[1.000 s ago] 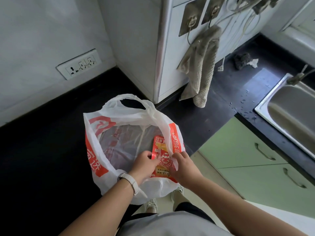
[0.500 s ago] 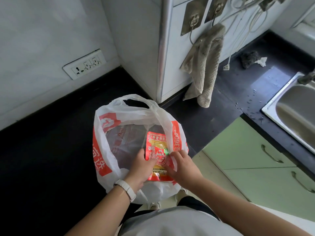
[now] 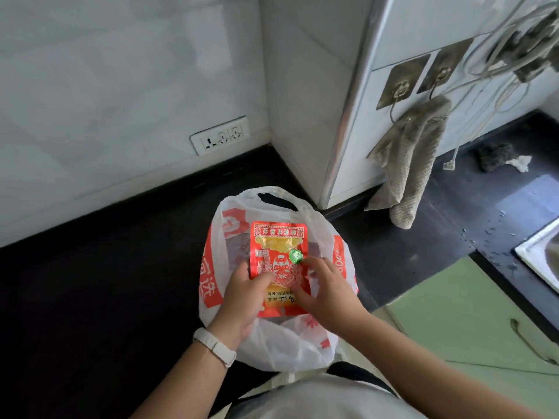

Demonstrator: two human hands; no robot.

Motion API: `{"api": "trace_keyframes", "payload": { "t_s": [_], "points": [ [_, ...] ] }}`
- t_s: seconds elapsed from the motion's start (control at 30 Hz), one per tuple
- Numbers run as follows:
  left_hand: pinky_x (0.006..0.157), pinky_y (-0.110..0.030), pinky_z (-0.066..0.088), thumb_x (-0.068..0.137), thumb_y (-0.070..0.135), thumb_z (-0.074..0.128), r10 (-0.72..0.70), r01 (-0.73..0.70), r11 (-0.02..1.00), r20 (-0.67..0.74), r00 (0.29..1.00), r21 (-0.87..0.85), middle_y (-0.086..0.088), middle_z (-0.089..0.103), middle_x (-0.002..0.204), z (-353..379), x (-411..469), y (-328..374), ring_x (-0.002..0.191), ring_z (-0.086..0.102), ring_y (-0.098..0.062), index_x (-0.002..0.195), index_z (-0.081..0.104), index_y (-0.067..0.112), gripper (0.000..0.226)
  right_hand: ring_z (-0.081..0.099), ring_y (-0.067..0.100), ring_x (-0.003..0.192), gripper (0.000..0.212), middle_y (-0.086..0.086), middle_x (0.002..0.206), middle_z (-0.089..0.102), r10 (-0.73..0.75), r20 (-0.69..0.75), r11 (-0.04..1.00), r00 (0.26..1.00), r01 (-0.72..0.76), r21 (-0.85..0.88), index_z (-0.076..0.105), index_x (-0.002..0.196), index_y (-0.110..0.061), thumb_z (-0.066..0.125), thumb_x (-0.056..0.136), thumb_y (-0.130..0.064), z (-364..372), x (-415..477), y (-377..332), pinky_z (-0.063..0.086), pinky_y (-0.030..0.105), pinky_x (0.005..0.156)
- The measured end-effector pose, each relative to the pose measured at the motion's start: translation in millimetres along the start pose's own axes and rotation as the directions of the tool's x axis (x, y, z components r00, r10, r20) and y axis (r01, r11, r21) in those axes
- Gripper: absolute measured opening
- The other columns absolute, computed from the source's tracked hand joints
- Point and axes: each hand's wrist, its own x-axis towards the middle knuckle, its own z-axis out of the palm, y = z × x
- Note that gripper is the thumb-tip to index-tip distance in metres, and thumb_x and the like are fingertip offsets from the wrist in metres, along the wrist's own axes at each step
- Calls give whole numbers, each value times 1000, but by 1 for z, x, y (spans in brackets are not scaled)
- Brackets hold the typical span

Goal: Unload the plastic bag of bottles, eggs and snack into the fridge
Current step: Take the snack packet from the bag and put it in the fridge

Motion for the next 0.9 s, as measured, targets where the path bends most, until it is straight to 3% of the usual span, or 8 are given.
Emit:
{"api": "trace_keyframes", "payload": {
  "t_s": [0.17,0.27,0.4,0.63,0.77,0.9],
  "points": [
    [73,-36,60,96,10,58,43,-48,997,-70,997,-65,0,77,100,9,-13,8,89,75,-20,118,64,24,27,54,1,100,51,-19,119,49,-50,53,995,997,46,88,45,134,-32,66,89,-45,-21,7,-6,43,4,72],
    [78,-43,61,96,8,57,54,-70,992,-138,989,-109,0,77,101,22,-23,16,90,75,-21,115,65,28,29,58,5,103,52,-15,127,51,-109,103,987,989,95,127,44,134,-32,67,89,-42,-36,14,-5,52,11,80],
    [81,-47,61,96,7,58,40,-85,983,-263,964,-160,-1,77,102,45,-37,22,92,75,-23,119,64,24,29,60,6,99,55,-17,120,53,-141,160,972,977,107,208,42,135,-32,70,88,-40,-58,20,-2,57,21,83],
    [74,-40,61,95,6,59,12,-136,965,-480,877,-226,-5,76,105,65,-75,23,92,75,-25,117,65,22,29,61,1,90,57,-25,103,51,-272,317,927,909,159,340,42,135,-32,71,87,-36,-66,20,-5,57,18,76],
    [77,-43,60,93,4,59,-14,-176,950,-596,803,-260,-6,77,103,63,-108,18,91,76,-25,115,66,21,28,57,-7,82,51,-28,99,49,-374,379,903,846,240,357,42,129,-31,72,87,-33,-61,4,-24,49,5,63],
    [78,-43,61,93,5,59,-16,-234,930,-667,745,-283,-3,77,100,56,-144,7,90,76,-23,111,66,23,27,61,-3,85,52,-22,104,54,-450,425,880,786,311,358,43,131,-31,72,87,-35,-49,-16,-42,54,12,68]
  ]
}}
